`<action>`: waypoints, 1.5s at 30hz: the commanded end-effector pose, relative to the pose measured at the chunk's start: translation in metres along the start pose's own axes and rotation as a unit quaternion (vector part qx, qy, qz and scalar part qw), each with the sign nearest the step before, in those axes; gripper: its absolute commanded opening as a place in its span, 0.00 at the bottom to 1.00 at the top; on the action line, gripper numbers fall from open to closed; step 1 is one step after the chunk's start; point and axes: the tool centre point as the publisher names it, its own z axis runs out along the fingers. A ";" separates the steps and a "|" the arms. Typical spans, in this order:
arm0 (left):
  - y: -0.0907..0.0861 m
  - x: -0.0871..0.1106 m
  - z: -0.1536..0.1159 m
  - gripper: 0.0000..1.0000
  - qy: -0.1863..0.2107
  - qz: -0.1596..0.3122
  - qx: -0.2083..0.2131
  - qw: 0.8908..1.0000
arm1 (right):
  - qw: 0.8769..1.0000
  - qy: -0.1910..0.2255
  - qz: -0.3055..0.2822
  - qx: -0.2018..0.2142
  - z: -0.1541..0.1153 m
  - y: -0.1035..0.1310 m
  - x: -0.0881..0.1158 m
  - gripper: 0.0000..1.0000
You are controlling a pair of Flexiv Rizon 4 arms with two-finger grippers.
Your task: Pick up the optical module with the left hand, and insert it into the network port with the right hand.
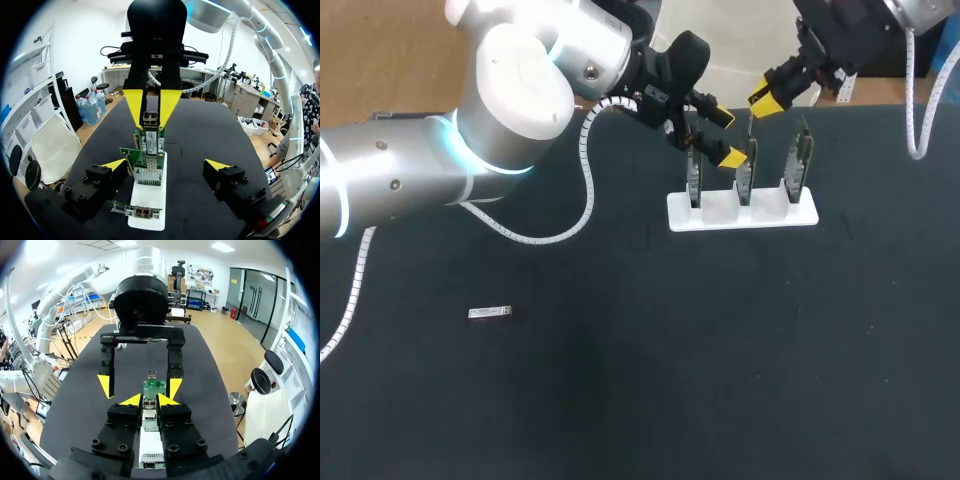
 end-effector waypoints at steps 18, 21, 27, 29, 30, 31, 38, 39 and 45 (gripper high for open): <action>0.002 -0.001 0.001 1.00 0.003 0.000 0.001 1.000 | 1.000 0.002 0.007 -0.004 0.003 -0.003 0.003 0.00; 0.002 -0.001 0.001 1.00 0.003 0.000 0.001 1.000 | 1.000 -0.001 0.003 -0.004 0.002 -0.002 0.001 0.00; 0.002 -0.001 0.001 1.00 0.003 0.000 0.001 1.000 | 1.000 -0.002 0.001 0.000 0.000 -0.002 -0.001 0.00; 0.002 -0.001 0.001 1.00 0.003 0.000 0.001 1.000 | 1.000 -0.002 0.001 0.001 0.000 -0.002 -0.001 0.00; 0.002 -0.001 0.001 1.00 0.003 0.000 0.001 1.000 | 1.000 -0.002 0.001 0.000 0.001 -0.002 -0.001 0.00; 0.002 -0.001 0.001 1.00 0.003 0.000 0.001 1.000 | 1.000 -0.001 0.002 0.000 0.001 -0.001 0.000 0.00; 0.002 -0.001 0.001 1.00 0.003 0.000 0.001 1.000 | 1.000 0.000 0.009 0.000 0.003 -0.001 0.004 0.00; 0.002 -0.001 0.001 1.00 0.003 0.000 0.001 1.000 | 1.000 -0.001 0.010 0.000 0.003 -0.001 0.004 0.00; 0.002 -0.001 0.001 1.00 0.003 0.000 0.001 1.000 | 1.000 0.001 0.011 -0.002 0.005 -0.002 0.006 0.00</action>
